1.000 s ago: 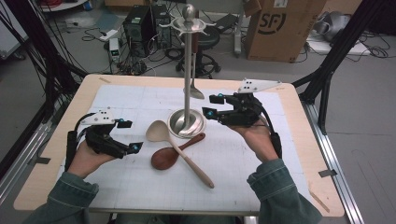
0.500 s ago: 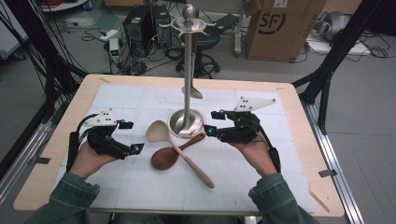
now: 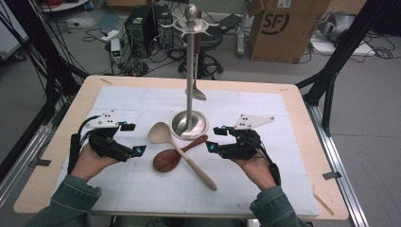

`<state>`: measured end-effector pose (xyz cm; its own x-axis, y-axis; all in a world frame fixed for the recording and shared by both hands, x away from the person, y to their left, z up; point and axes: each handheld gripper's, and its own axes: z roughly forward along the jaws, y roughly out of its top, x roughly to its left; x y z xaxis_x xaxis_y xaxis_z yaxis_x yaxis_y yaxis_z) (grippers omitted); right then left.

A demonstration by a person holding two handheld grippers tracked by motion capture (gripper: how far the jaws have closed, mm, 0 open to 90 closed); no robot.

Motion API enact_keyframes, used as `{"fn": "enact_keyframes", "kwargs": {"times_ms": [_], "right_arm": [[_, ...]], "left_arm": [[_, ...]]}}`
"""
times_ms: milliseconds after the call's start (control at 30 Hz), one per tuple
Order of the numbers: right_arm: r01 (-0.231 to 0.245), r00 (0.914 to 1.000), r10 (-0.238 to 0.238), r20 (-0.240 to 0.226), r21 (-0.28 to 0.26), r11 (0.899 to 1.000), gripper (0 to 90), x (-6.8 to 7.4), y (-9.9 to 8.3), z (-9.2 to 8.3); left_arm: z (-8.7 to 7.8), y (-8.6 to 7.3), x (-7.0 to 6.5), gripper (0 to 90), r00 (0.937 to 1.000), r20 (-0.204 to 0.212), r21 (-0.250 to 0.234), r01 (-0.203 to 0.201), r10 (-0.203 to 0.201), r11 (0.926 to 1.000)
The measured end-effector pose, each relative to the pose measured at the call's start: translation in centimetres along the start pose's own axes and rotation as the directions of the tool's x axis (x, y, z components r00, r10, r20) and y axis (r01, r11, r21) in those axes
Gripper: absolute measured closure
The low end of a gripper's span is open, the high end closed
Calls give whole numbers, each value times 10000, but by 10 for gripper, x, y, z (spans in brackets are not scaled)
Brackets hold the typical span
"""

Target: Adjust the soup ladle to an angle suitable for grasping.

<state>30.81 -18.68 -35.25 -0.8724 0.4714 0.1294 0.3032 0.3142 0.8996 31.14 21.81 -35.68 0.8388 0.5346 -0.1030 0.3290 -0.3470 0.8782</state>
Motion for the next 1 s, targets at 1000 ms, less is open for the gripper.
{"fn": "enact_keyframes", "kwargs": {"times_ms": [1000], "right_arm": [[65,9994,-92,346,767,9970,383,21,-53,28]], "left_arm": [[2,-1,-1,66,10000,53,7,36,-36,10000]]}}
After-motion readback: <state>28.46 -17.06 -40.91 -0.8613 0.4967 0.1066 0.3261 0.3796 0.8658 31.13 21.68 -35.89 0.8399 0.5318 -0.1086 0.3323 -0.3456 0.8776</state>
